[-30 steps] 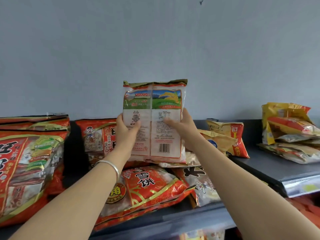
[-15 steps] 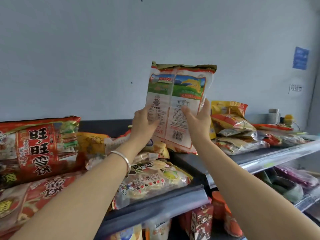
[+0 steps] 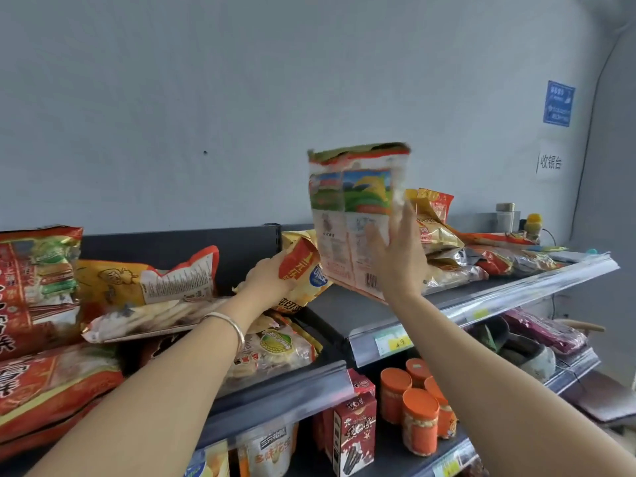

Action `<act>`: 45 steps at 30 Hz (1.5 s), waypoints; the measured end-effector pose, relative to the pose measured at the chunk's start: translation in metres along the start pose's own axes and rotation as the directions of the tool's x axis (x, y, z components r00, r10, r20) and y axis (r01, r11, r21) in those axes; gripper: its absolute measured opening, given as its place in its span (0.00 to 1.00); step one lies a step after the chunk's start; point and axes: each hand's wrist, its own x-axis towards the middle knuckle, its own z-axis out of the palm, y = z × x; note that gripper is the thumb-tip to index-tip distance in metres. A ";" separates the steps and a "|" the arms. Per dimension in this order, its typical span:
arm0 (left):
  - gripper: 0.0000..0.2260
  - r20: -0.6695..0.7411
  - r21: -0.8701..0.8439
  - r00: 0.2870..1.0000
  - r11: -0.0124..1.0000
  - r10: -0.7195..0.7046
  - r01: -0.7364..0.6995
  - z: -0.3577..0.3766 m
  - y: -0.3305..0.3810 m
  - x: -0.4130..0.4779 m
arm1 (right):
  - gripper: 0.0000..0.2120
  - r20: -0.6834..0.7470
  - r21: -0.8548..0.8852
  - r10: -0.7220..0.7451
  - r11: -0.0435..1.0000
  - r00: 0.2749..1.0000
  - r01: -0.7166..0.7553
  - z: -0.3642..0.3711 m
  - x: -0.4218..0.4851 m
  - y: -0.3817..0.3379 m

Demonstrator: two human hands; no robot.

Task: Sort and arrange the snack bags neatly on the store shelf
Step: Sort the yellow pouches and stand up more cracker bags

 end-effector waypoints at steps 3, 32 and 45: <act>0.20 -0.040 0.050 0.996 0.996 -0.079 0.080 -0.002 -0.012 -0.003 | 0.29 0.189 -0.195 -0.230 0.944 0.955 0.266 0.012 -0.014 -0.001; 0.25 0.149 0.058 0.986 0.996 -0.079 0.071 -0.002 -0.068 0.025 | 0.30 0.236 -0.341 -0.218 0.894 0.947 0.291 0.030 -0.059 -0.048; 0.10 0.022 0.286 1.000 0.958 -0.016 0.009 -0.055 -0.139 -0.002 | 0.49 0.730 -0.392 -0.063 0.776 0.680 0.494 0.128 -0.101 -0.047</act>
